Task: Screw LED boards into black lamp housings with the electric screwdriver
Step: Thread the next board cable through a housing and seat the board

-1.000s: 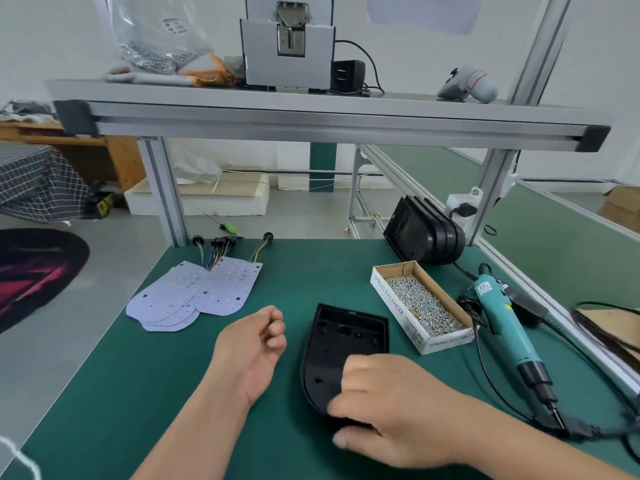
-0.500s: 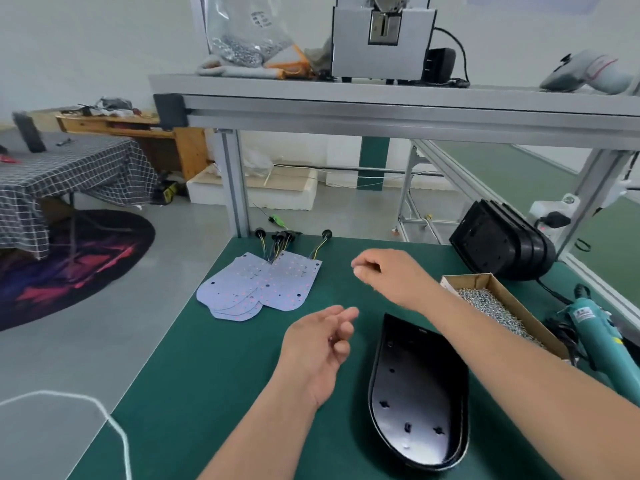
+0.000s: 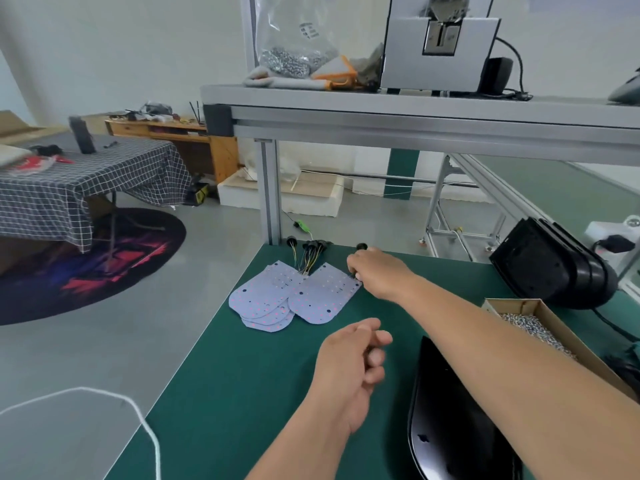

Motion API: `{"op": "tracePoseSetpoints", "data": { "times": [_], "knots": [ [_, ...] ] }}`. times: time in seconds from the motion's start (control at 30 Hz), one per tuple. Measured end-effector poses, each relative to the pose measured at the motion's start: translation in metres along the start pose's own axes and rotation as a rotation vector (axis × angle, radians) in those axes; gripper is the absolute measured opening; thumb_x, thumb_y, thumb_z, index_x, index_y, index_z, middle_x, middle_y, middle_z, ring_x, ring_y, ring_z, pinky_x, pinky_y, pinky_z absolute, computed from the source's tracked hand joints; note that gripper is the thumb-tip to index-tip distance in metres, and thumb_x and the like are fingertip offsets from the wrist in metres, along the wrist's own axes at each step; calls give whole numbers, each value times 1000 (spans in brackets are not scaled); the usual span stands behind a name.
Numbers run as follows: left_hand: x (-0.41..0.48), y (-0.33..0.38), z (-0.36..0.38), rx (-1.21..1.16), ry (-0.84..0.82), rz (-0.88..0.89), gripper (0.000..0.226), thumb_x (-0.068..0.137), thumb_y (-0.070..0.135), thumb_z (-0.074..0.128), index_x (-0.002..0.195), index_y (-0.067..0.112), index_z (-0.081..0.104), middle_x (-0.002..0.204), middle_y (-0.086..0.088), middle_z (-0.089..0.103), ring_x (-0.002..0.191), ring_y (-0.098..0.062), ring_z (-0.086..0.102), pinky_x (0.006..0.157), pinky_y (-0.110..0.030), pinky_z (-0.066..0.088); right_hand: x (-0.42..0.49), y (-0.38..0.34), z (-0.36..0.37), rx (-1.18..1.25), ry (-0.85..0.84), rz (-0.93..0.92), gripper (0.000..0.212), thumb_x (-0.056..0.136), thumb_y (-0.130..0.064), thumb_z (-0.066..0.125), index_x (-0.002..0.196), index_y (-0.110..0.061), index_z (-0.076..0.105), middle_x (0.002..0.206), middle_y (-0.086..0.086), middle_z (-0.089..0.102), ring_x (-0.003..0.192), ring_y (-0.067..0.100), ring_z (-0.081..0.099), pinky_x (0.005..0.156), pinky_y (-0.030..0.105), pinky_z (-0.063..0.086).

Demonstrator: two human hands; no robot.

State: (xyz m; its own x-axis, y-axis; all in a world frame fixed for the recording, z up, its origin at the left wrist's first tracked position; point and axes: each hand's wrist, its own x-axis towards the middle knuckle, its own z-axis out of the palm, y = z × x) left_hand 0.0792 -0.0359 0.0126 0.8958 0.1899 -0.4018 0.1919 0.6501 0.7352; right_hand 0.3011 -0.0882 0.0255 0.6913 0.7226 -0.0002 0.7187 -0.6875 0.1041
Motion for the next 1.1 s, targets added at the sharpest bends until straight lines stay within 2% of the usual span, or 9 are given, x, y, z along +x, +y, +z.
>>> {"op": "tracePoseSetpoints", "data": {
  "times": [0.07,0.27,0.43,0.6,0.7,0.83,0.9,0.97,1.1],
  "knots": [
    [1,2,-1,-1,16,34,24,107,7,46,118,2,67,76,-3,69,51,-10,38,42,-20,24,-13,6,-4,5,7,-19,9,106,-13,53,107,-21,57,108,-1,58,110,25,48,85,47,50],
    [1,13,-5,285,181,323,24,101,30,59,94,8,67,63,6,38,53,-13,26,48,-24,24,-81,33,-23,213,12,-31,17,107,-21,54,93,-31,50,94,-7,57,97,24,49,88,45,45],
    [-8,30,-16,581,295,627,27,98,51,61,87,30,73,60,19,51,54,-3,44,50,-12,34,-152,33,-43,351,99,-139,29,104,-9,56,96,-36,60,91,-16,56,98,15,47,88,33,45],
    [-19,37,-17,1009,167,601,53,73,93,52,92,48,71,57,17,46,55,-4,47,58,-31,38,-200,20,-61,482,250,-205,27,102,-7,62,97,-33,64,89,-14,59,96,15,49,85,28,44],
    [-21,39,-16,1216,151,602,63,63,96,56,73,34,57,52,15,43,49,-9,39,54,-31,29,-210,13,-65,485,352,-221,19,102,-10,66,94,-27,68,86,-13,60,92,16,48,82,28,42],
    [-25,39,-17,1081,-87,435,56,64,79,75,58,28,53,55,13,51,51,-12,43,57,-31,34,-215,5,-59,480,456,-208,13,98,-10,74,93,-21,73,95,-12,63,105,19,46,93,25,39],
    [-30,40,-17,974,-187,396,48,70,66,80,58,25,58,60,11,59,53,-13,50,56,-28,39,-214,5,-52,529,454,-188,12,96,-12,76,98,-23,73,123,-10,58,131,15,41,107,19,34],
    [-34,43,-18,830,-288,341,41,76,59,82,71,20,74,77,0,77,62,-19,67,59,-30,52,-213,7,-51,728,401,-134,15,100,-31,71,114,-31,66,150,-15,47,150,8,33,115,14,27],
    [-42,49,-22,581,-396,254,50,74,52,87,92,7,80,93,-19,79,73,-30,75,62,-34,59,-204,15,-58,965,334,-7,78,87,-85,52,144,-31,53,154,-14,52,144,17,49,121,33,37]
  ]
}}
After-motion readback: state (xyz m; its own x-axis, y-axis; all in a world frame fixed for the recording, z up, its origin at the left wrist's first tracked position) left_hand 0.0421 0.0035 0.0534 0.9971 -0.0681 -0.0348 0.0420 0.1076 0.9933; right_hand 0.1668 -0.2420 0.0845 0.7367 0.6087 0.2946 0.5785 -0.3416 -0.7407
